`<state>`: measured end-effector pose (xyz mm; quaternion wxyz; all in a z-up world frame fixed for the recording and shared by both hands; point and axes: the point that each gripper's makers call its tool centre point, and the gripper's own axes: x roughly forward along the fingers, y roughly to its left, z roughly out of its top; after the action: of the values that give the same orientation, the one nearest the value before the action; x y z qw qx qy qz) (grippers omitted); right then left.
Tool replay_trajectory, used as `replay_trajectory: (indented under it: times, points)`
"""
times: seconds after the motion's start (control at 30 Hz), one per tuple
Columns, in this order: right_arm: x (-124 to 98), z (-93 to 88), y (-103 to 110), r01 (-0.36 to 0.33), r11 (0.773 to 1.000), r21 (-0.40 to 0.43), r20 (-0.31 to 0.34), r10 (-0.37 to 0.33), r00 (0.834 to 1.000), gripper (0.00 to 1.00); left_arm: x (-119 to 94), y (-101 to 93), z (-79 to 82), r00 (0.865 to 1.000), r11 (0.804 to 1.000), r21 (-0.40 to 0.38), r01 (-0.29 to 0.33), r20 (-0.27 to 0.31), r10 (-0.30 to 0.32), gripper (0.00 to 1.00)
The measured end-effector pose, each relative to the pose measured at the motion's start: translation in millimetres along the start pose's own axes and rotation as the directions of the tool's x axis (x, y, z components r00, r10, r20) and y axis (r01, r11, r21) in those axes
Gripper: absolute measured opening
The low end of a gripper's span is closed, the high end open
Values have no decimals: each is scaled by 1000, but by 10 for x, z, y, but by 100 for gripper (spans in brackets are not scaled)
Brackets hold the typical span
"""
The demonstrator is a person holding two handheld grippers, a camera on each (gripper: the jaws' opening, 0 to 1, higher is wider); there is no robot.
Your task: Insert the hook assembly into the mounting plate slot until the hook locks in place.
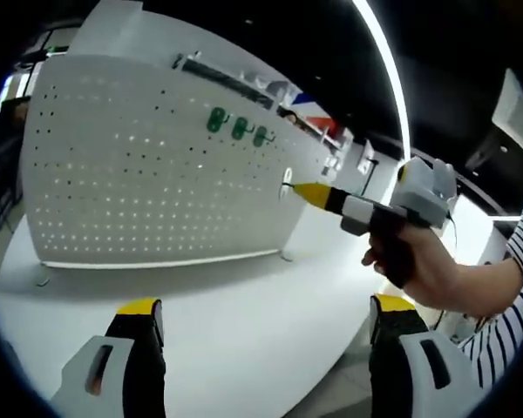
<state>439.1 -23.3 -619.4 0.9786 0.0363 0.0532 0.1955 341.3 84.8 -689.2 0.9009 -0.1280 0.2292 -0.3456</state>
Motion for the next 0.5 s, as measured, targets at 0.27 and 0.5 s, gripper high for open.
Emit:
replay_trajectory:
  times: [0.27, 0.5]
  points:
    - [93, 88, -201, 41, 999, -20, 30, -40, 999, 0, -18, 43, 7, 1000, 1000, -5, -9, 0, 9, 100]
    - [175, 168, -344, 69, 997, -24, 52, -67, 996, 0, -31, 65, 14, 1000, 1000, -12, -16, 4, 16, 100]
